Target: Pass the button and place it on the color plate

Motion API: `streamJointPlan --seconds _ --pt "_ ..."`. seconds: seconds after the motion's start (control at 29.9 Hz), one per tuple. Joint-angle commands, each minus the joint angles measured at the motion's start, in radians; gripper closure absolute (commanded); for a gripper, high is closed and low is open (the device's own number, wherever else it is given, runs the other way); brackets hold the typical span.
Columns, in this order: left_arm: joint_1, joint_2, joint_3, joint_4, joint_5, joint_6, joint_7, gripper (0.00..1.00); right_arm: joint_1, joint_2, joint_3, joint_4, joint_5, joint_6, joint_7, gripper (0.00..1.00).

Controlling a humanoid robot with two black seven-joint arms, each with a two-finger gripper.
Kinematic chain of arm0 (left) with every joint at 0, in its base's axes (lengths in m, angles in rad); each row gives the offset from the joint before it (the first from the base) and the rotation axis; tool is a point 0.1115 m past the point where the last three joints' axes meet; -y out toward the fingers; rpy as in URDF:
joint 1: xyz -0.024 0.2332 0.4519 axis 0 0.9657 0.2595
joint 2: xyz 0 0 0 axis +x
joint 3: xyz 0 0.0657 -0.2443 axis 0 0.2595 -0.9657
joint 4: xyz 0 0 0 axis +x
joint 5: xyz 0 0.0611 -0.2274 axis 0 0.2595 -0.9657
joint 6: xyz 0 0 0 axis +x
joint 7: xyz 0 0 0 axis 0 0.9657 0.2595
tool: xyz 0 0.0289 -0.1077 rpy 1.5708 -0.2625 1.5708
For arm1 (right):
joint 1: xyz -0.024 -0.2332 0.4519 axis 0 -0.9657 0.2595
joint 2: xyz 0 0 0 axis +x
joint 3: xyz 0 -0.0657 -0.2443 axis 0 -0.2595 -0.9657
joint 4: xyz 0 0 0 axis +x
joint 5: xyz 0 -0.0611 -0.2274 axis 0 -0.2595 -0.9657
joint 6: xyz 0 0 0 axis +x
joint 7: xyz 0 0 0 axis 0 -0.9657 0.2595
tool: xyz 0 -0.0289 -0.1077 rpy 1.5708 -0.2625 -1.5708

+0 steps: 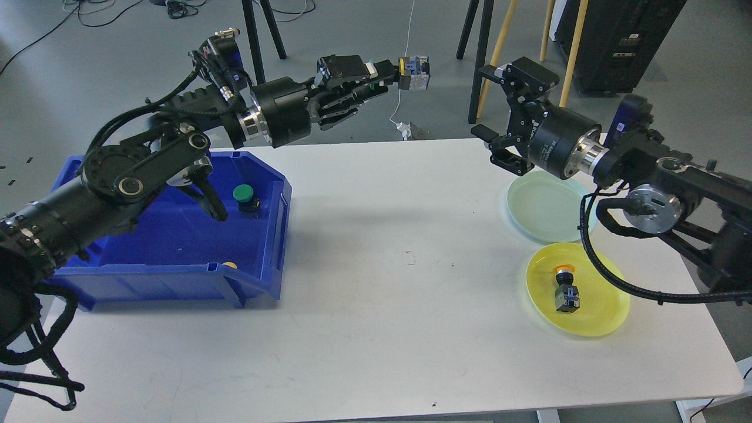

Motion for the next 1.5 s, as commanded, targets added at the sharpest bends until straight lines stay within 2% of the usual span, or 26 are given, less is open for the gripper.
streamJointPlan --seconds 0.0,0.23,0.37,0.5,0.6,0.74,1.0,1.14,1.2,1.27,1.3,1.34,1.37,1.47 --pt "0.008 -0.035 0.002 0.049 -0.001 0.0 0.0 0.94 -0.001 0.045 0.024 -0.02 0.001 -0.006 0.011 0.0" --pt "0.028 -0.064 0.008 0.063 0.002 0.0 0.0 0.93 0.006 0.088 0.024 -0.023 0.003 -0.008 0.014 0.01" --pt "0.027 -0.068 0.007 0.063 0.001 0.0 0.0 0.93 0.009 0.102 0.021 -0.025 0.003 -0.011 0.014 0.05" --pt "0.027 -0.068 0.004 0.063 0.001 0.0 0.0 0.93 0.013 0.104 0.021 -0.031 0.003 -0.025 0.013 0.18" --pt "0.027 -0.068 0.004 0.063 0.002 0.0 0.0 0.93 0.015 0.119 0.021 -0.04 0.003 -0.025 0.013 0.35" --pt "0.027 -0.07 0.004 0.063 0.002 0.0 0.0 0.93 0.013 0.142 0.021 -0.055 0.003 -0.02 0.014 0.49" --pt "0.027 -0.07 0.01 0.063 0.002 0.0 0.0 0.93 0.022 0.166 0.021 -0.055 0.004 -0.017 0.014 0.52" --pt "0.027 -0.07 0.011 0.063 0.002 0.0 0.0 0.93 0.025 0.166 0.021 -0.055 0.004 -0.016 0.022 0.6" --pt "0.027 -0.068 0.011 0.063 0.002 0.0 0.0 0.93 0.027 0.165 0.022 -0.055 0.004 -0.012 0.027 0.71" --pt "0.028 -0.068 0.011 0.063 0.002 0.0 0.0 0.91 0.029 0.166 0.022 -0.055 0.003 -0.025 0.027 0.9" --pt "0.028 -0.068 0.01 0.063 0.002 0.0 0.0 0.9 0.03 0.165 0.025 -0.055 0.003 -0.023 0.027 0.93" --pt "0.03 -0.067 0.008 0.063 0.002 0.0 0.0 0.87 0.03 0.165 0.025 -0.055 0.004 -0.025 0.027 0.96" --pt "0.03 -0.067 0.007 0.063 0.001 0.0 0.0 0.79 0.03 0.163 0.027 -0.055 0.004 -0.026 0.027 0.99" --pt "0.04 -0.067 0.001 0.063 -0.004 0.0 0.0 0.41 0.026 0.157 0.035 -0.055 0.02 -0.049 0.025 0.99"
